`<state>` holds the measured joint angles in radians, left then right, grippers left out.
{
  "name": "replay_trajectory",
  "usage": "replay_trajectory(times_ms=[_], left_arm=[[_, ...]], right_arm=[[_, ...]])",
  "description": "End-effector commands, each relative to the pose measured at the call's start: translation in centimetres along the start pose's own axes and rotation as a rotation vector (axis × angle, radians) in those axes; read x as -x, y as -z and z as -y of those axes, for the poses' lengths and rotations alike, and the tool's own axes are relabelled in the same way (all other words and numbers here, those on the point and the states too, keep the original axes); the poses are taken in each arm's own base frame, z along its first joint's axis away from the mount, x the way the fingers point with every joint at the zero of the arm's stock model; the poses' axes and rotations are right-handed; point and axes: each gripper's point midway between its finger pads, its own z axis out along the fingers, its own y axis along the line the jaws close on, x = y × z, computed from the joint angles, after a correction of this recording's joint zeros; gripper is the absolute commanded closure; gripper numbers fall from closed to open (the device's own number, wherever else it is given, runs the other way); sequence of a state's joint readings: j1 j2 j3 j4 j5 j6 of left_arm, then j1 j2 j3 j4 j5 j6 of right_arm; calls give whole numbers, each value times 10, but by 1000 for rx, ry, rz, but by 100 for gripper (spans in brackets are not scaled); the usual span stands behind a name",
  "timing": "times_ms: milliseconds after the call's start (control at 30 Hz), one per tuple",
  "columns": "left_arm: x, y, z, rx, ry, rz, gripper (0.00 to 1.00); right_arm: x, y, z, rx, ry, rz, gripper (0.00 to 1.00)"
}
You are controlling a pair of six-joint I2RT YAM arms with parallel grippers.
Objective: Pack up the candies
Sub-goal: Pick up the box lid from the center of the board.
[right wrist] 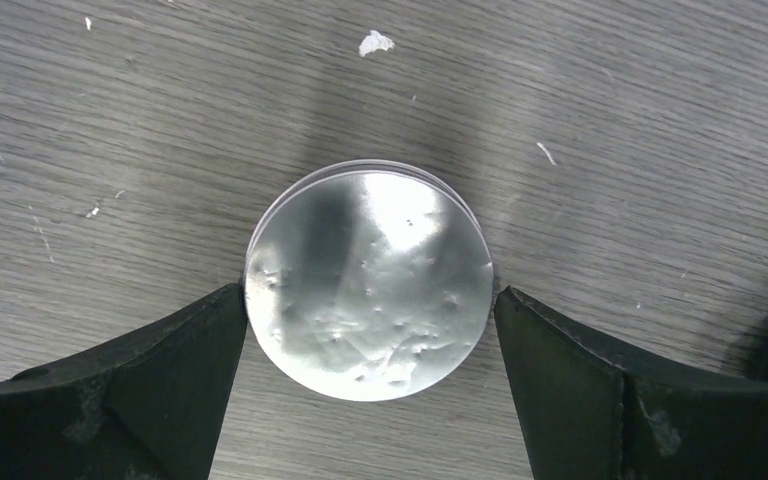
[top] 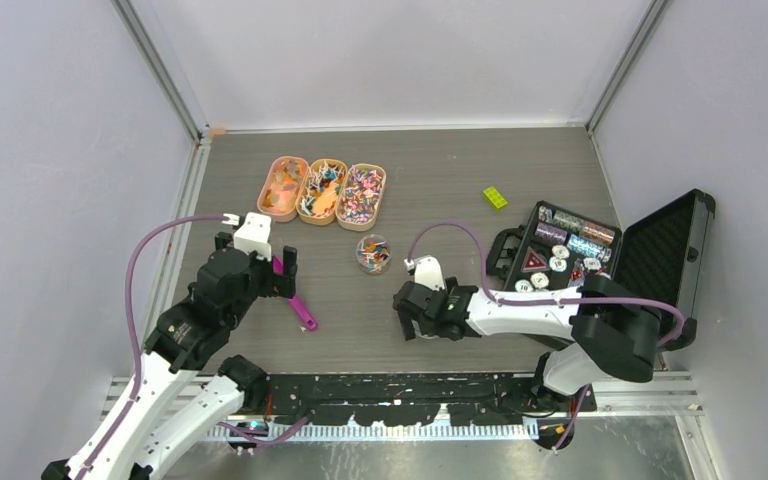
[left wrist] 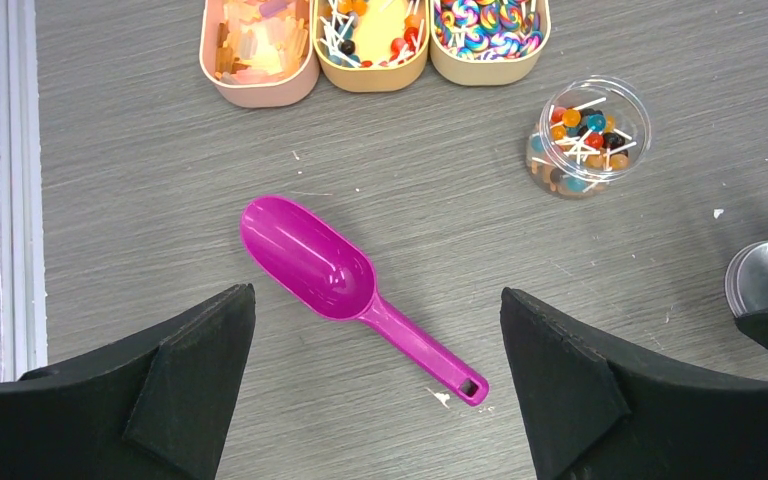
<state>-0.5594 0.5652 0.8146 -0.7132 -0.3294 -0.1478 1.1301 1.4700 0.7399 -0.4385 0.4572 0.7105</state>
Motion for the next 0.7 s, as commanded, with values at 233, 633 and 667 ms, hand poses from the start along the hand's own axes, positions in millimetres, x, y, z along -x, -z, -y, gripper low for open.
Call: replay_trajectory(times_ms=[233, 633, 667], left_arm=[[8, -5, 1, -2, -5, 25, 6], [-5, -30, 12, 23, 260, -151, 1], [-5, -32, 16, -11, 312, -168, 1]], right_arm=[[28, 13, -15, 61, -9, 65, 12], [90, 54, -29, 107, 83, 156, 16], [100, 56, -31, 105, 98, 166, 16]])
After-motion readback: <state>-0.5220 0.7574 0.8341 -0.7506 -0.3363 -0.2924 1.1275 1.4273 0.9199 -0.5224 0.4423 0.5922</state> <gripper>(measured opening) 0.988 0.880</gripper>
